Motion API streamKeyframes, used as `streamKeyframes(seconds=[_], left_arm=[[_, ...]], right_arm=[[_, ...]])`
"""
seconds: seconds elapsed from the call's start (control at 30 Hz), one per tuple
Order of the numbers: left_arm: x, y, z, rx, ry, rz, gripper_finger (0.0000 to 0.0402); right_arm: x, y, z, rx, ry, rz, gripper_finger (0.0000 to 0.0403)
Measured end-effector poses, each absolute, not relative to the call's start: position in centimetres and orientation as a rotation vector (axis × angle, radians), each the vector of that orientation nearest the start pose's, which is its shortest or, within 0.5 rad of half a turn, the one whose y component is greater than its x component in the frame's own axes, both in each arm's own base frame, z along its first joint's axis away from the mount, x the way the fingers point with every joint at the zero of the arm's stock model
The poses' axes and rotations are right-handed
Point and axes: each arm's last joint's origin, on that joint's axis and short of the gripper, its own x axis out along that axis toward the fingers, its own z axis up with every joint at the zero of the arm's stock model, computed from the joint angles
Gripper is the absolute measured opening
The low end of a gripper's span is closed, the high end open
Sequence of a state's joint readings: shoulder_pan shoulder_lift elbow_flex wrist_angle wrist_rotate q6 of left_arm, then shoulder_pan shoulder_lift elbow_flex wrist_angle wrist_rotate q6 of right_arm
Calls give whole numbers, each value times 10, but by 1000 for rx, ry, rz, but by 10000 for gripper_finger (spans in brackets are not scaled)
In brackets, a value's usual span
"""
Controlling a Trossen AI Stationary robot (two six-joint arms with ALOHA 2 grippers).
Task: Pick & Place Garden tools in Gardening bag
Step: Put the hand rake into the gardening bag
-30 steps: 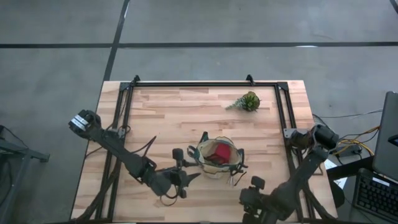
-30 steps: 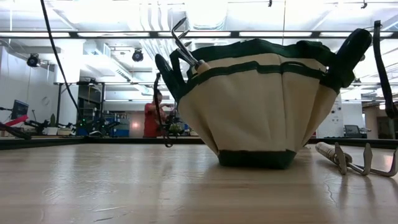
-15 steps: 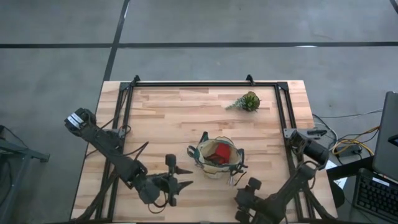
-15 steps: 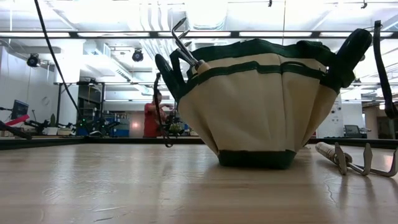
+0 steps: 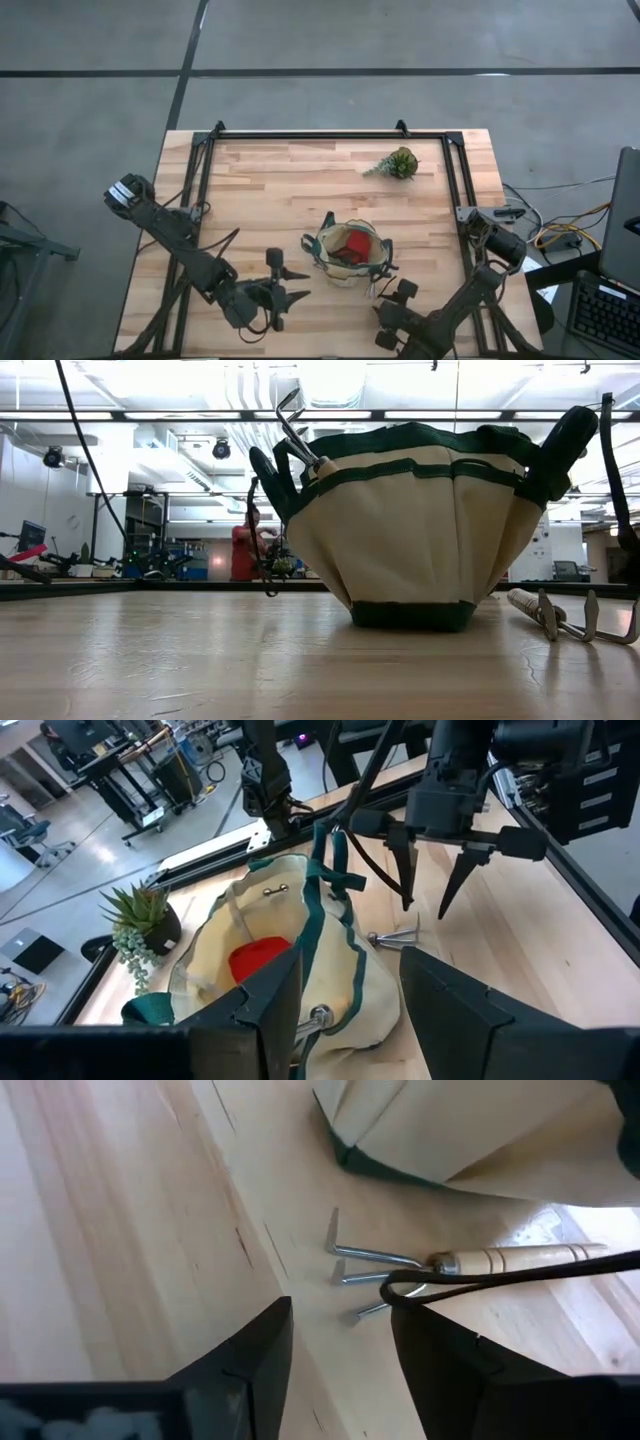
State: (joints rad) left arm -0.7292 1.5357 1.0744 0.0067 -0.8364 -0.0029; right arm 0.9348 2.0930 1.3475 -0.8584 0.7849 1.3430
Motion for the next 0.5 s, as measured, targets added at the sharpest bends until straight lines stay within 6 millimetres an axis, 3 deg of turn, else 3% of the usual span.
streamKeyframes(seconds=[0.5], left_arm=[[264, -207, 273, 323, 324, 104, 174]], right_arm=[[234, 278, 112, -2, 836, -527, 132]])
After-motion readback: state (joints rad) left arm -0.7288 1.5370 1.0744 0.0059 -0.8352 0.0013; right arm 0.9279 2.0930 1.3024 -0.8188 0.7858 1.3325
